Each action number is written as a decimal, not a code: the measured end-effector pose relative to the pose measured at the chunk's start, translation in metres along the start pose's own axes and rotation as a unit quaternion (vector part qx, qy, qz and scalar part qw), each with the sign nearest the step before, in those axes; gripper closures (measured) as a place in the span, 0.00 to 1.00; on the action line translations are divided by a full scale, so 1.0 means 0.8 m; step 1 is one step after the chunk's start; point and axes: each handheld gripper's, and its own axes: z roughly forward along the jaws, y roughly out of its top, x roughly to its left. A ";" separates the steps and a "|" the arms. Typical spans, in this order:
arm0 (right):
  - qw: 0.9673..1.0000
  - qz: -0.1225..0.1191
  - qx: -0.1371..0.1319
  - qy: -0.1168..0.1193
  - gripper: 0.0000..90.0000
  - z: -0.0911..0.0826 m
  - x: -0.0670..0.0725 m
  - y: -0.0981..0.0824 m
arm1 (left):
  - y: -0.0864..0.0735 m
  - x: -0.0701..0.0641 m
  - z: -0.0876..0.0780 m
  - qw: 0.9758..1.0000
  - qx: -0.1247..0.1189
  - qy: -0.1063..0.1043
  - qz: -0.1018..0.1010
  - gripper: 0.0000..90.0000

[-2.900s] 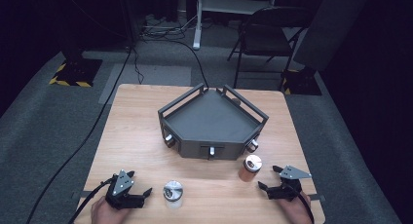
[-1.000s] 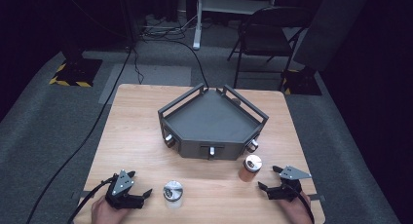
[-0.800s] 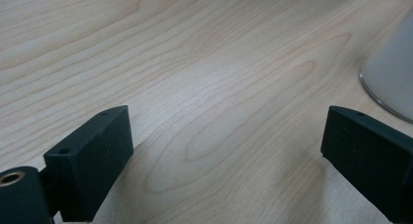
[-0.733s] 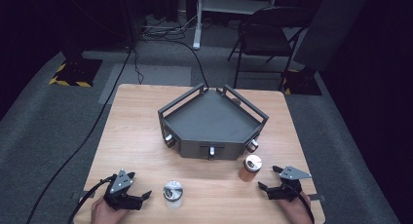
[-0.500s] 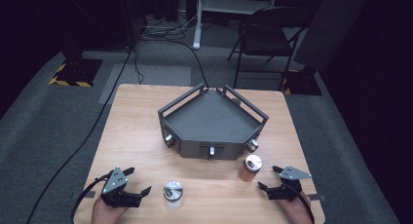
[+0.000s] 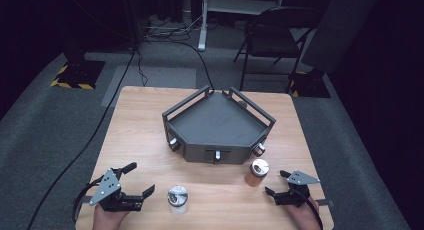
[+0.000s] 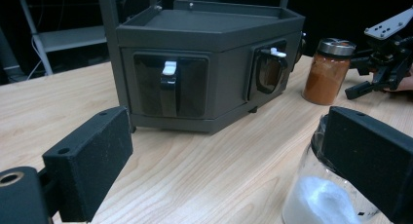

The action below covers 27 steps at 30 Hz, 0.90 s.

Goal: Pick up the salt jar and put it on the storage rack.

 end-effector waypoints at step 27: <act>1.000 0.004 0.000 -0.010 0.05 0.001 0.004 0.000 | 0.036 -0.034 0.074 0.993 -0.001 -0.106 0.046 0.05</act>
